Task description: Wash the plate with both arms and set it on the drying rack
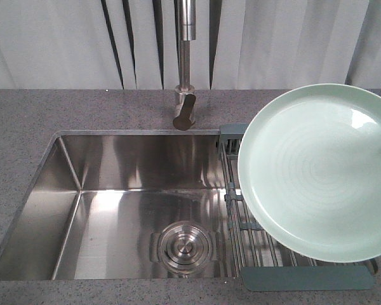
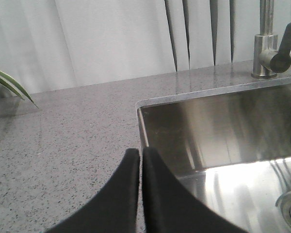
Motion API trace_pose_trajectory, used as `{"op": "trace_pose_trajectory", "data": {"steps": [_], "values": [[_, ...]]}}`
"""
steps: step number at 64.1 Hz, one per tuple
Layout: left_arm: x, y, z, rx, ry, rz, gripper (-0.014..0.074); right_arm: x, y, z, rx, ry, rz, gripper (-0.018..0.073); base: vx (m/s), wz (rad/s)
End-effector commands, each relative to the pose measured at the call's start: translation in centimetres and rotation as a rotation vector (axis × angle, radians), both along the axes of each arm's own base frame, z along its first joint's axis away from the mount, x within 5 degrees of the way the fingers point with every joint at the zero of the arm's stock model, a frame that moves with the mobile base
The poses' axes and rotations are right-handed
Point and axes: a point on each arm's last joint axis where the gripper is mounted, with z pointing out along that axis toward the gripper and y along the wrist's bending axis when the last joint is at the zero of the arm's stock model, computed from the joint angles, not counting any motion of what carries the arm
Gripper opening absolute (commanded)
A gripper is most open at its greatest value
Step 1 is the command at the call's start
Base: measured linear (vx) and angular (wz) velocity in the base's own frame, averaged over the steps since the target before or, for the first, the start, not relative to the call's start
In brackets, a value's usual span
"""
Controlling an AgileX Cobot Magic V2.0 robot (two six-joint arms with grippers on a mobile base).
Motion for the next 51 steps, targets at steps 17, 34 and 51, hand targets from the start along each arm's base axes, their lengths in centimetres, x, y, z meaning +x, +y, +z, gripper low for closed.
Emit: {"op": "trace_pose_trajectory", "data": {"steps": [17, 34, 51], "values": [[0.0, -0.09, -0.2, -0.014, -0.055, -0.012, 0.0003, 0.02, -0.08, 1.34, 0.023, -0.095, -0.017, -0.0008, 0.0, 0.0], [0.0, -0.09, -0.2, -0.014, -0.055, -0.012, 0.0003, 0.02, -0.07, 1.34, 0.024, -0.095, -0.017, -0.0008, 0.0, 0.0], [0.0, -0.11, -0.05, -0.015, -0.071, -0.014, 0.0003, 0.04, -0.05, 1.37, 0.028, -0.098, -0.016, -0.0008, 0.0, 0.0]]}}
